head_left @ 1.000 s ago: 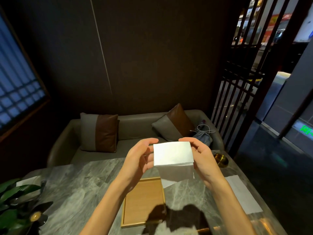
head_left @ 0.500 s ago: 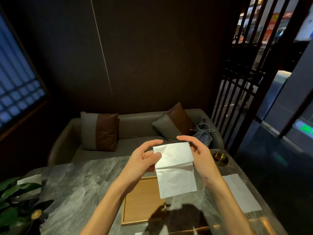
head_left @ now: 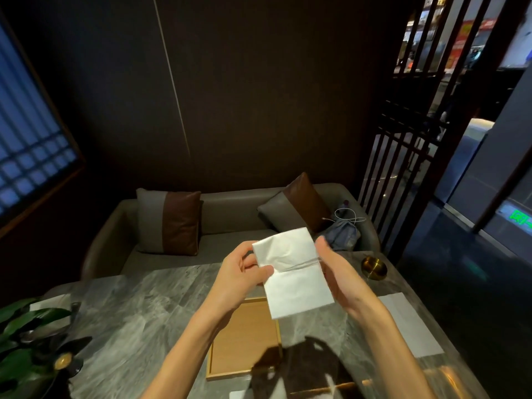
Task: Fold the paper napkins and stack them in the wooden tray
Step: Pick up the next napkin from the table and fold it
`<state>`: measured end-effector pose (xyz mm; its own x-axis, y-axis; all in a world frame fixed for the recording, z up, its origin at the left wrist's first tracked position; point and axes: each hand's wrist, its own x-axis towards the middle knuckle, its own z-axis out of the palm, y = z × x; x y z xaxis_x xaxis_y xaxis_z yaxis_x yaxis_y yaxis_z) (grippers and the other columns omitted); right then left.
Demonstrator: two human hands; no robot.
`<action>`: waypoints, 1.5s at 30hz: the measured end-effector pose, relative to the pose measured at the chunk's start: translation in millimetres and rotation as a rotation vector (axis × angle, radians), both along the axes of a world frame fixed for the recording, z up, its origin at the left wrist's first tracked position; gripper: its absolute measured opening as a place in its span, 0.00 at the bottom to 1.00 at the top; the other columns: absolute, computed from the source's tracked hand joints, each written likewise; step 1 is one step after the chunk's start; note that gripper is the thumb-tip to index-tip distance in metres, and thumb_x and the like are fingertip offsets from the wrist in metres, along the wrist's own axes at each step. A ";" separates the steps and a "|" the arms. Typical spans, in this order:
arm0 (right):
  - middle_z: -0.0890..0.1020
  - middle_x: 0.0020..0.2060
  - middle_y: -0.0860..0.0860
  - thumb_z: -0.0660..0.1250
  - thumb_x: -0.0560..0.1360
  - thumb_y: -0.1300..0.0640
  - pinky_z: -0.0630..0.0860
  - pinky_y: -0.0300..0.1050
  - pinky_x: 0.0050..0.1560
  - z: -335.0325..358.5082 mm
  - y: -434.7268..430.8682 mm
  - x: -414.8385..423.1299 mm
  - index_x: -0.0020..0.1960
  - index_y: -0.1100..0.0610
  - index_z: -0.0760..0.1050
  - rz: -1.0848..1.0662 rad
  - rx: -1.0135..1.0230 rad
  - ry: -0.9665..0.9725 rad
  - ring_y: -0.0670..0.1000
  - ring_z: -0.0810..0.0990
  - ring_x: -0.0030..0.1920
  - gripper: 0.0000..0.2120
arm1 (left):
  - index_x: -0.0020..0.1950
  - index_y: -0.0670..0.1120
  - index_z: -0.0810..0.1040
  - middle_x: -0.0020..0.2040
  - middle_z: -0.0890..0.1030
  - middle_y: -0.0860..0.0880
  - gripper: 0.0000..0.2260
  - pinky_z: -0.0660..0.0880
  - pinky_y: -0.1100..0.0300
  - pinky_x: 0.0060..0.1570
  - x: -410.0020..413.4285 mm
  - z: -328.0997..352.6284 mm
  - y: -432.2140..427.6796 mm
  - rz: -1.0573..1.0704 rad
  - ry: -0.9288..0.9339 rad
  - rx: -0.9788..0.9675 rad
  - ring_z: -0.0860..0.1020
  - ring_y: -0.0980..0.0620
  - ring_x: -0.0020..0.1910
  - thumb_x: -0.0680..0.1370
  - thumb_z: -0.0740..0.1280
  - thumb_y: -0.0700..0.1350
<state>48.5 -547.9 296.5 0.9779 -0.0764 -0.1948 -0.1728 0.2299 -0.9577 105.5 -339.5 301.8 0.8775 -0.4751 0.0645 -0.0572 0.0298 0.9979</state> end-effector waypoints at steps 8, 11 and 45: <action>0.88 0.49 0.50 0.68 0.76 0.67 0.81 0.39 0.47 -1.0 10.0 -2.9 0.50 0.47 0.85 -0.096 -0.125 -0.166 0.48 0.86 0.51 0.16 | 0.51 0.62 0.86 0.54 0.86 0.57 0.21 0.79 0.70 0.48 -7.5 6.9 4.2 0.029 -0.202 -0.024 0.83 0.59 0.56 0.78 0.70 0.33; 0.87 0.49 0.50 0.63 0.76 0.70 0.79 0.38 0.45 1.3 13.4 -4.0 0.47 0.51 0.84 -0.101 -0.134 -0.176 0.48 0.84 0.50 0.17 | 0.45 0.51 0.89 0.57 0.85 0.53 0.21 0.79 0.66 0.52 -9.9 8.0 6.9 0.008 -0.233 -0.078 0.81 0.56 0.60 0.77 0.67 0.26; 0.87 0.51 0.52 0.69 0.78 0.54 0.82 0.50 0.54 -36.4 55.2 0.9 0.61 0.46 0.80 -0.180 -0.151 -0.078 0.52 0.86 0.53 0.12 | 0.35 0.46 0.71 0.31 0.66 0.48 0.17 0.64 0.69 0.28 -28.9 -46.5 21.2 0.093 0.050 0.255 0.65 0.57 0.28 0.83 0.65 0.51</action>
<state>49.5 -492.7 260.1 0.9576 -0.2728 -0.0922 -0.0661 0.1033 -0.9925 76.5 -318.3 255.3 0.9171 -0.3882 -0.0914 0.0013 -0.2263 0.9740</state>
